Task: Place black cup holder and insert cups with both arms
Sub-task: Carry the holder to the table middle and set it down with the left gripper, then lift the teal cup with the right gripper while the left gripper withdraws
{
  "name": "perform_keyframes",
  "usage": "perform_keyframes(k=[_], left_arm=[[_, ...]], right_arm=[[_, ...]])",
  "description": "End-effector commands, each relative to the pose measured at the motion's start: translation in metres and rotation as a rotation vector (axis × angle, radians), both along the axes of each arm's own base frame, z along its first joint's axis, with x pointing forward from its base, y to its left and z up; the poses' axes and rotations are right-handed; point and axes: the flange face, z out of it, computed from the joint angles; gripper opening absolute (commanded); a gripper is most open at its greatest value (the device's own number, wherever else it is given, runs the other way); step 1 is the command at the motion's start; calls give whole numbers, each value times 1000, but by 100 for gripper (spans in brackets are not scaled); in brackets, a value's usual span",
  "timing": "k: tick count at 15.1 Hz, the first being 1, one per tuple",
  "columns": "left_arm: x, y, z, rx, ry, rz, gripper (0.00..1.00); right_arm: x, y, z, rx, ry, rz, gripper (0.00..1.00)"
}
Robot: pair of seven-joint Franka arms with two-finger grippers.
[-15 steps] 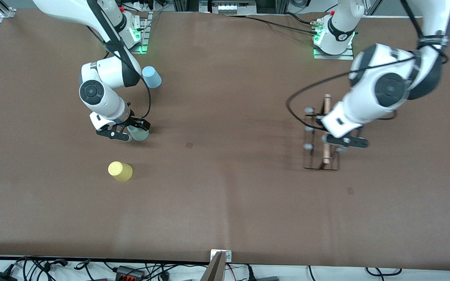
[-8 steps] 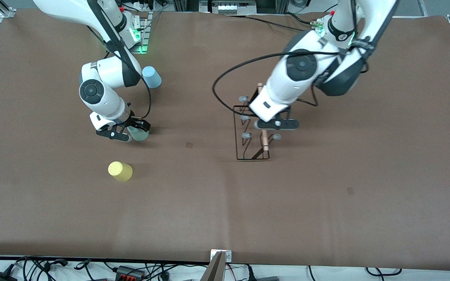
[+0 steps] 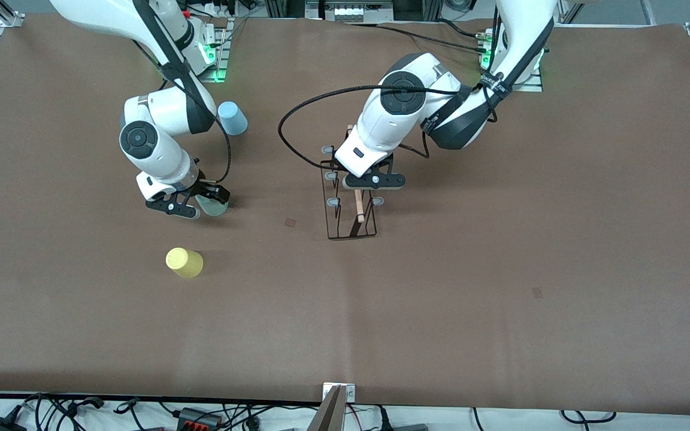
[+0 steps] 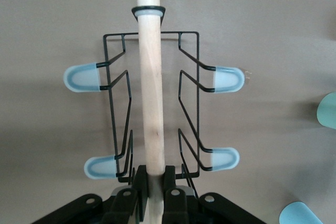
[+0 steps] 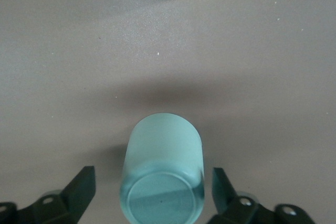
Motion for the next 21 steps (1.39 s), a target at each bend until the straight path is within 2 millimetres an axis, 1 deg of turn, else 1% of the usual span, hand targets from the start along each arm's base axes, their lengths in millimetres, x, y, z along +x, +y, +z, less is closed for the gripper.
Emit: perform_keyframes(k=[1,2,4,5,6,7,8,9,10,11,12,13,15,16,17,18,19,21], left_arm=[[-3,-18,1,-20,-16,-5,1],[-8,-22,-1,-19,-13,-14,1],[-15,-32,-15,-14,4,-34,1],[-18,-35,-17,-14,6,-41,1],[-18,-38,-15,-31,-11,-41,1],[-19,-40,-14,-45,-22,-41,1],[-18,-40,-17,-48,-23,-38,2],[-18,-41,-19,-47,-19,-39,18],[-18,-41,-19,-46,-17,-35,56],[-17,-40,-18,-44,-19,-34,100],[-17,-39,-14,-44,-24,-34,100],[-16,-37,-8,-43,-30,-32,100],[-15,-26,16,-10,-32,-36,100],[-14,-15,30,19,-30,-36,100],[-6,3,52,54,-46,-25,100],[4,22,76,106,-73,-23,100],[14,39,93,170,-73,-29,100],[30,65,121,295,-88,-55,100]], right_arm=[[-1,-2,0,7,-14,2,71],[1,-5,1,7,-17,-1,62],[2,-7,3,7,-20,8,47],[4,-10,7,8,-25,9,41],[8,-12,13,9,-32,14,35],[11,-14,25,14,-52,16,32],[13,-16,36,12,-55,13,32],[17,-18,50,5,-37,24,32],[21,-20,64,-1,-12,50,32],[24,-34,80,-5,11,52,32],[22,-42,93,-8,24,59,32],[22,-43,102,-7,20,66,32],[21,-43,109,-6,9,63,32],[21,-43,113,-4,2,52,32],[20,-41,124,3,-15,36,32],[17,-34,140,7,-41,-9,32],[11,-27,152,2,-37,-68,32],[-8,13,178,-7,-10,-121,32]])
